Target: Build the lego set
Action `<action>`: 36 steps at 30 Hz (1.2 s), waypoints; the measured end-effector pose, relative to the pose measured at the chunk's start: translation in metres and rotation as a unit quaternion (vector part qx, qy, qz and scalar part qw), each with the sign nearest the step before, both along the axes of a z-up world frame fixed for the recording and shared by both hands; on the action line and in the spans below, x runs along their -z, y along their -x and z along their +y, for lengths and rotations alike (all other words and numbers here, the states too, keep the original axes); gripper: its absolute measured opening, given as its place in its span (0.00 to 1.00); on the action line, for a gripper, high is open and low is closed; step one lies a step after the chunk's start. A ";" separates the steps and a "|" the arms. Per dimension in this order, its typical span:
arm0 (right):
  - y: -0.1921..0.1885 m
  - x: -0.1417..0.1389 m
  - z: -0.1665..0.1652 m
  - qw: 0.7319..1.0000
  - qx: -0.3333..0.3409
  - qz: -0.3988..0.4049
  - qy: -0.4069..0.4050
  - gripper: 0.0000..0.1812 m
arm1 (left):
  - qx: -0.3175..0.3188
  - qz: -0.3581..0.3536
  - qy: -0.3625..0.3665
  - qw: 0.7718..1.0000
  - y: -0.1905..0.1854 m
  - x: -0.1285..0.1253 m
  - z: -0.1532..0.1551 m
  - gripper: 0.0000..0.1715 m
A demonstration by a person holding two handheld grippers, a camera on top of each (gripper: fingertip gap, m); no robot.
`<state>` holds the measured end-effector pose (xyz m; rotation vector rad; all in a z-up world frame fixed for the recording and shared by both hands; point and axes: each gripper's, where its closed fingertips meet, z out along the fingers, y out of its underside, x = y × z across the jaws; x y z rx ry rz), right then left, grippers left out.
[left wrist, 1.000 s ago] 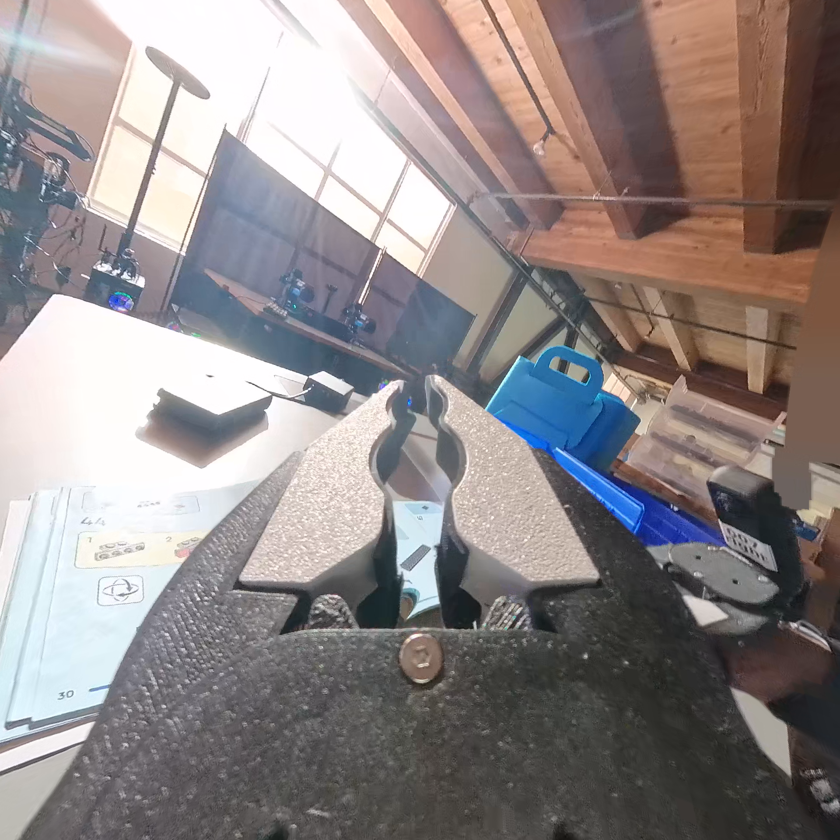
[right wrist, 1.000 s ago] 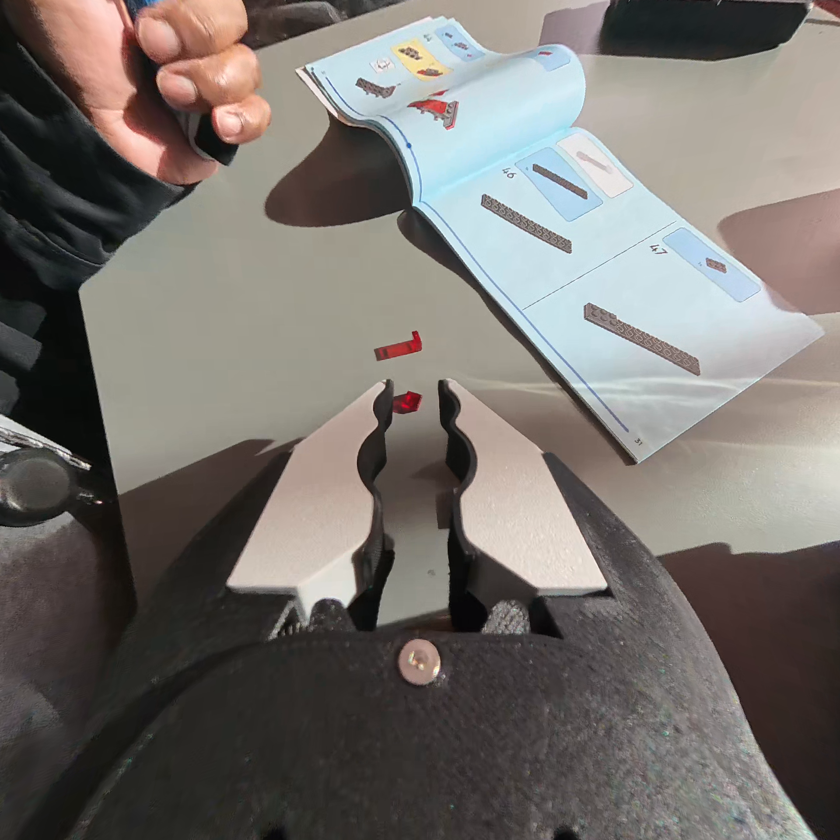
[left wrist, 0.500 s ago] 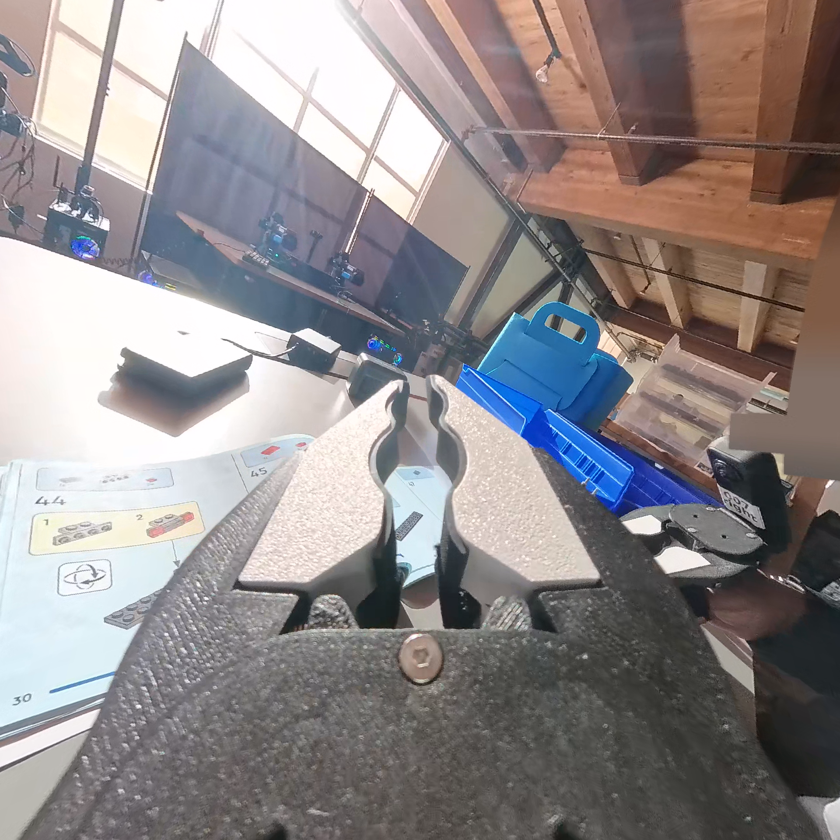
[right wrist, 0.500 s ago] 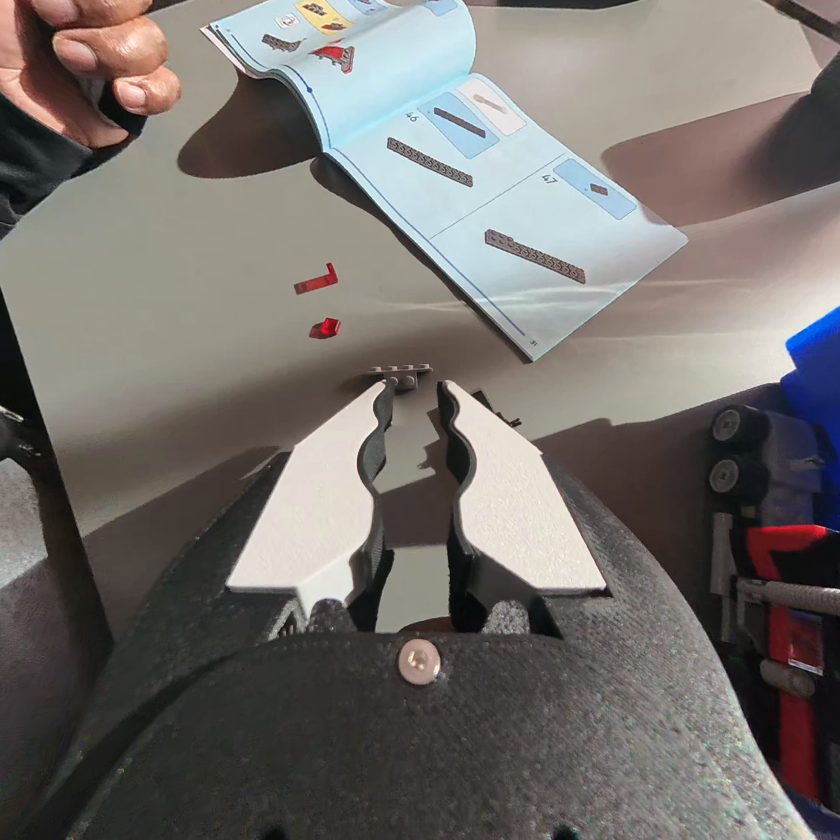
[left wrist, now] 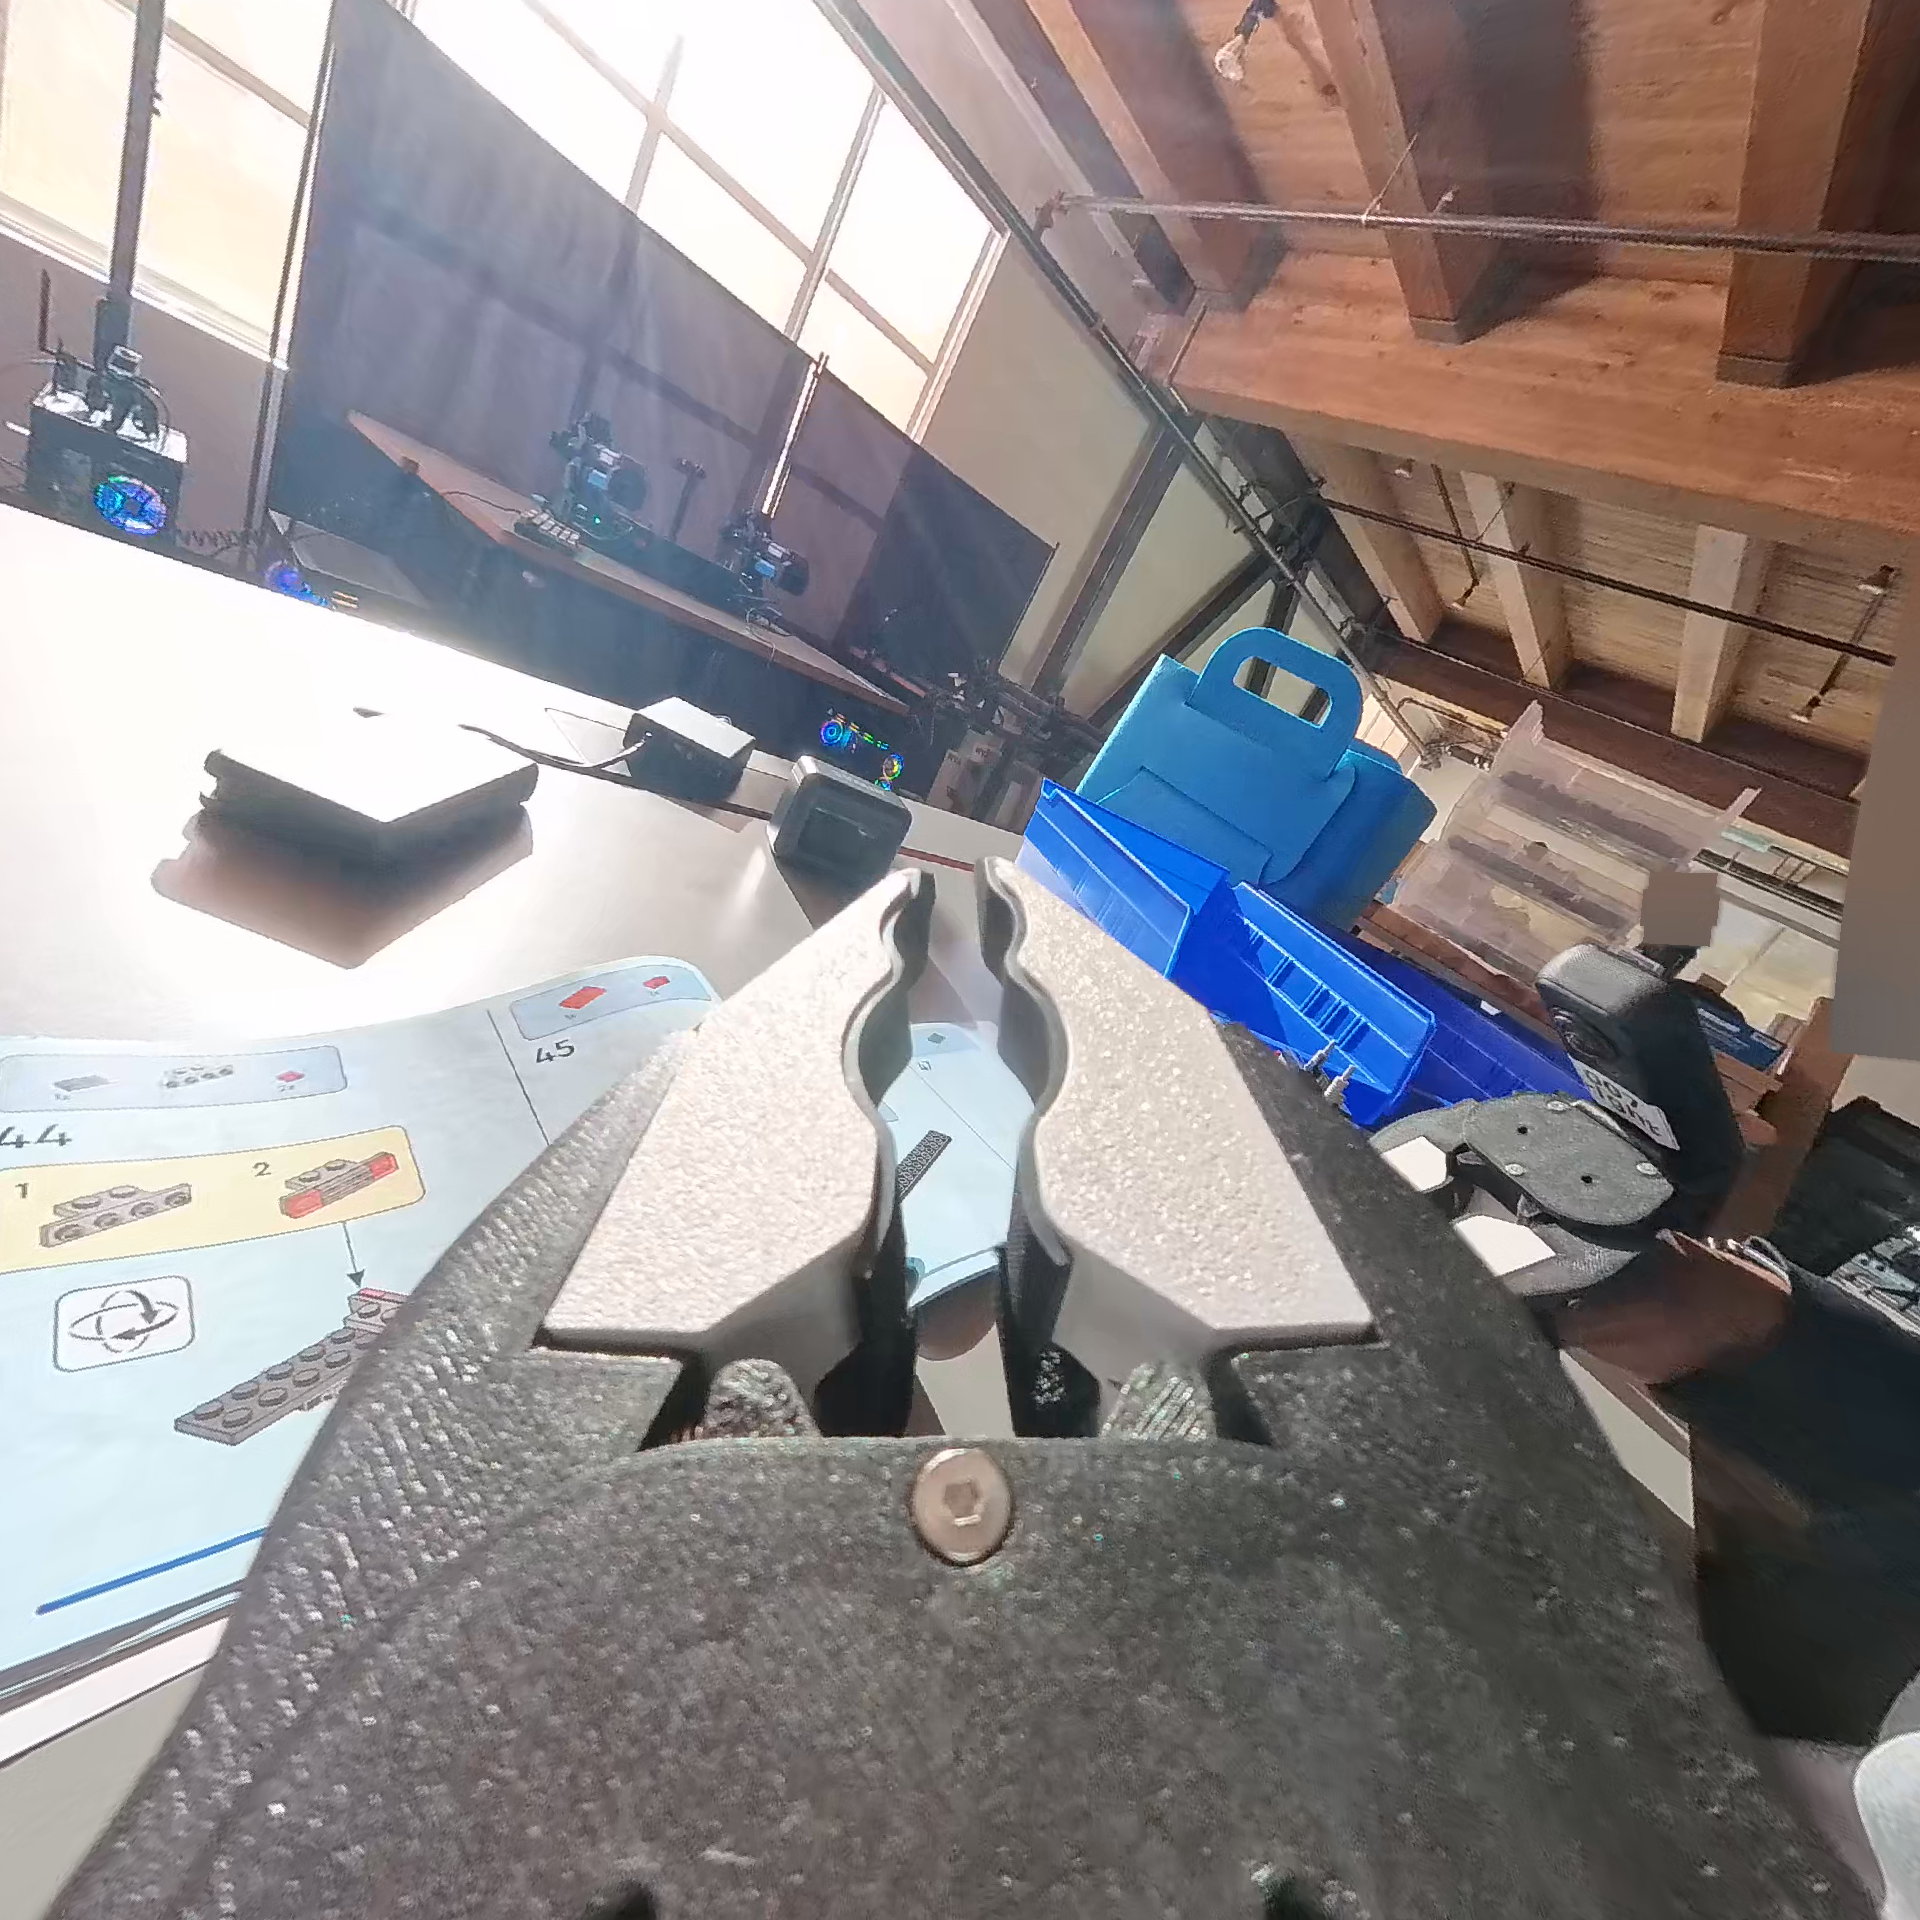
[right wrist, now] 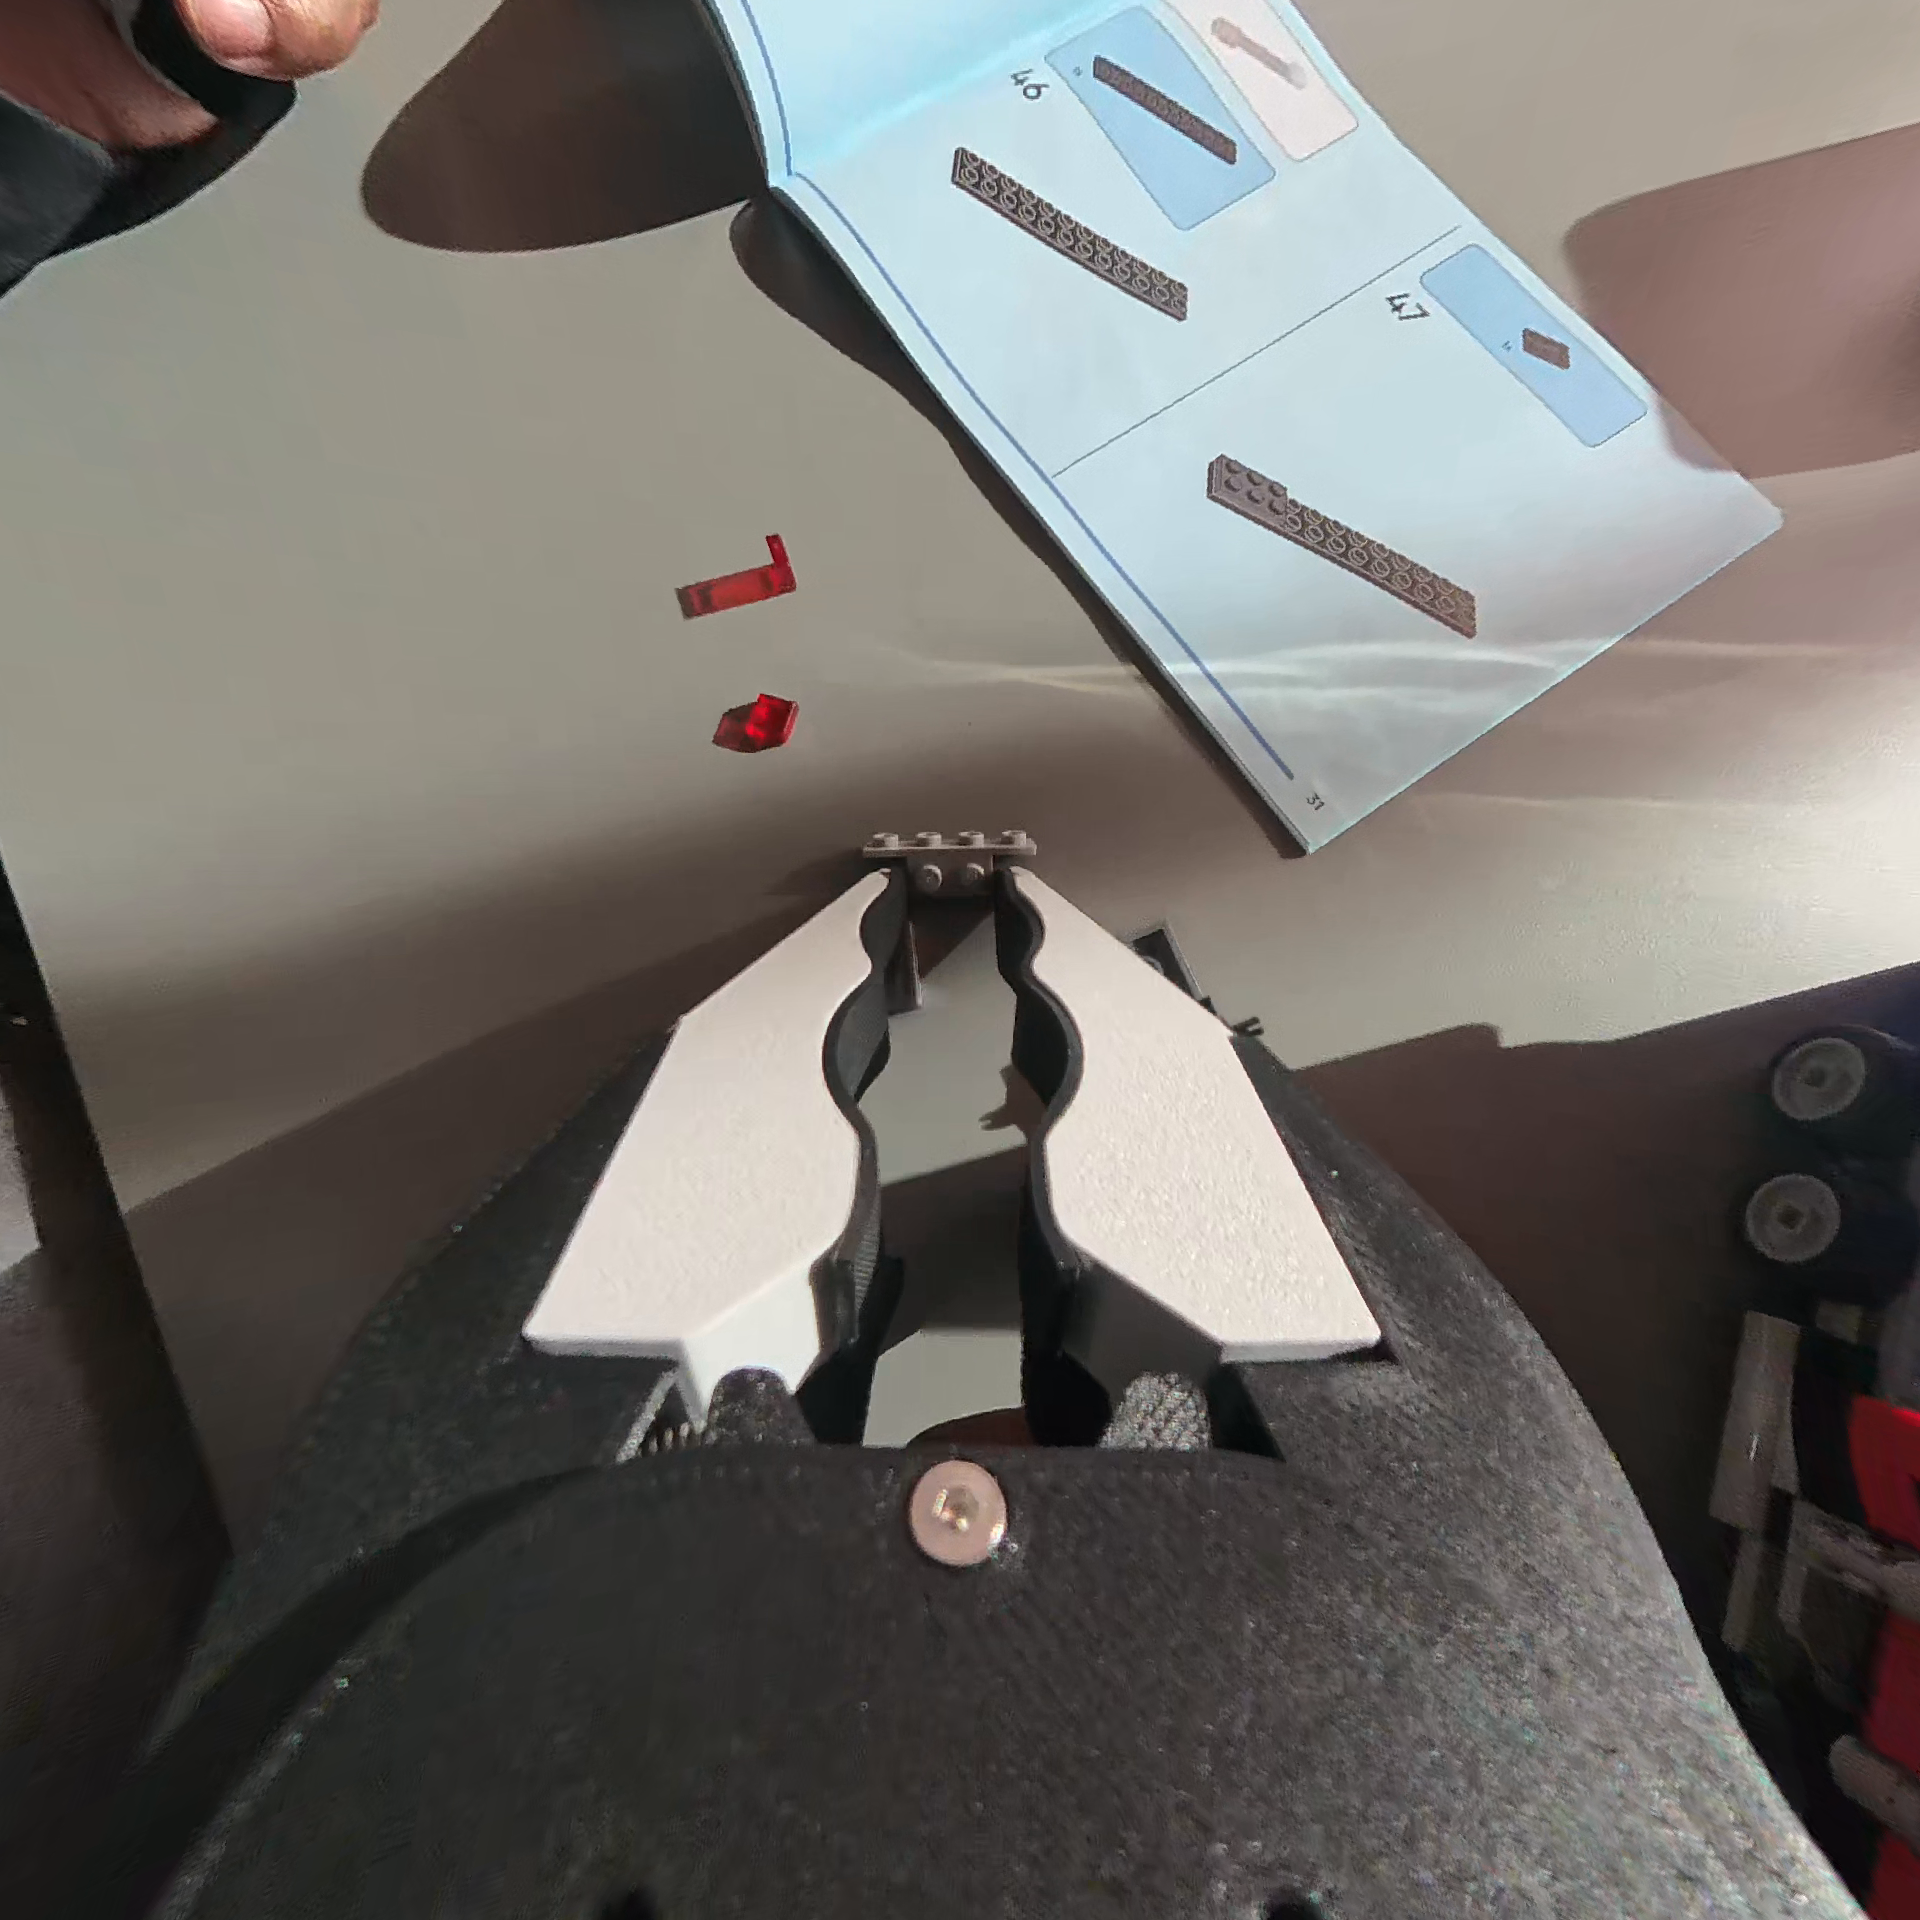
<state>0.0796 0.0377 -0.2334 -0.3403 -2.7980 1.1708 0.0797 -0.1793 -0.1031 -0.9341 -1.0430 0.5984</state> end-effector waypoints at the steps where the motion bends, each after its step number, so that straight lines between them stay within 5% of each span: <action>1: 0.001 0.000 -0.001 1.000 0.000 0.000 0.000 0.11 | 0.002 -0.001 0.001 1.000 0.000 0.000 0.001 0.05; 15: 0.008 -0.027 -0.021 0.997 -0.010 0.030 0.071 0.11 | 0.072 -0.005 -0.010 0.997 0.001 0.002 0.030 0.06; 24: 0.015 -0.048 -0.034 0.992 -0.007 0.046 0.116 0.10 | 0.183 -0.036 0.046 0.981 -0.005 0.016 0.080 0.06; 36: 0.017 -0.071 -0.058 0.982 0.013 0.051 0.182 0.10 | 0.194 -0.052 0.059 0.978 -0.003 0.022 0.090 0.08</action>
